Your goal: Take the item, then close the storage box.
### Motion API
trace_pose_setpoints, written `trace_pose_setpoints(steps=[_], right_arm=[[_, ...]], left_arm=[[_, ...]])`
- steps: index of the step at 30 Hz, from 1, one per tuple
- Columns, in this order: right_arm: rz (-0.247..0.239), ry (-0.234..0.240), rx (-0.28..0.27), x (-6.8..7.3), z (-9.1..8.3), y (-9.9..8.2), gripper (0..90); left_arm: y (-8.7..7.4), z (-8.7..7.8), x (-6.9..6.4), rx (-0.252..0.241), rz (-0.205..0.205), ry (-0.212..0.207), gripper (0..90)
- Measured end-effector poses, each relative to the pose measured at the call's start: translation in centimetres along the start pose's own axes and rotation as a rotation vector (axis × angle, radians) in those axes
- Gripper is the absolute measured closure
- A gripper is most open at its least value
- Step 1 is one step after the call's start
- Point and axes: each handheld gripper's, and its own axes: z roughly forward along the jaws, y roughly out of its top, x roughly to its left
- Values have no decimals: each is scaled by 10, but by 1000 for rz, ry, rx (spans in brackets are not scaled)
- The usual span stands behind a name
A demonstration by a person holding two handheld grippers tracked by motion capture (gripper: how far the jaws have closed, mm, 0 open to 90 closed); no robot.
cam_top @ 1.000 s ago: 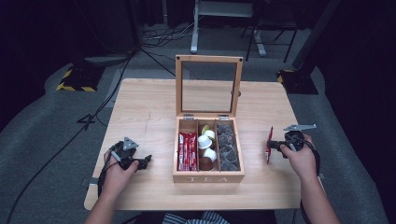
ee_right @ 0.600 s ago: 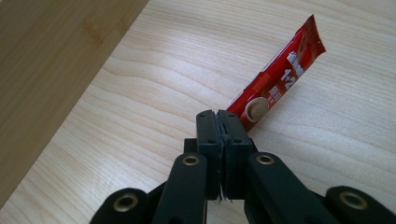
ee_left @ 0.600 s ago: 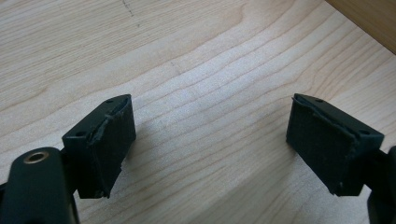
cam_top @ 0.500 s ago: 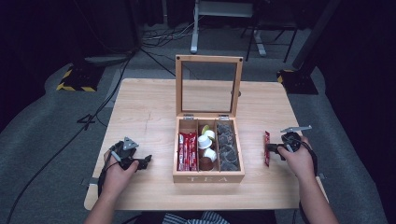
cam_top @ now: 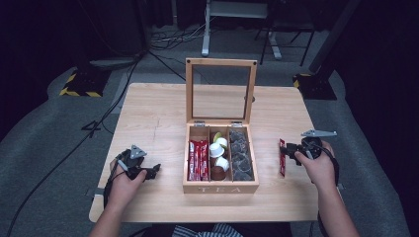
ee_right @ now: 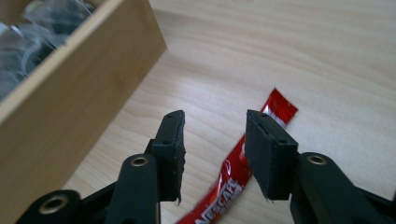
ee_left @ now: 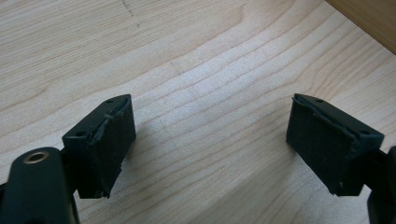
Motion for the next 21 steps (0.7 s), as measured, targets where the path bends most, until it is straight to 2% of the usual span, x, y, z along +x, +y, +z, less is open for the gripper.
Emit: trace_pose_setpoints(steps=[3,9,12,15,18,21], right_arm=[[3,10,-62,7,-6,5,518],[-39,28,-180,22,-19,16,458],[-49,52,-201,26,-22,22,453],[-64,55,-215,27,-23,28,440],[-57,61,-242,27,-24,34,426],[-70,66,-244,26,-25,44,424]], left_arm=[[0,0,0,0,0,0,160],[0,0,0,0,3,0,159],[0,0,0,-1,3,0,158],[1,1,0,-2,4,-1,157],[1,1,0,-2,4,-1,157],[1,1,0,-2,4,-2,157]])
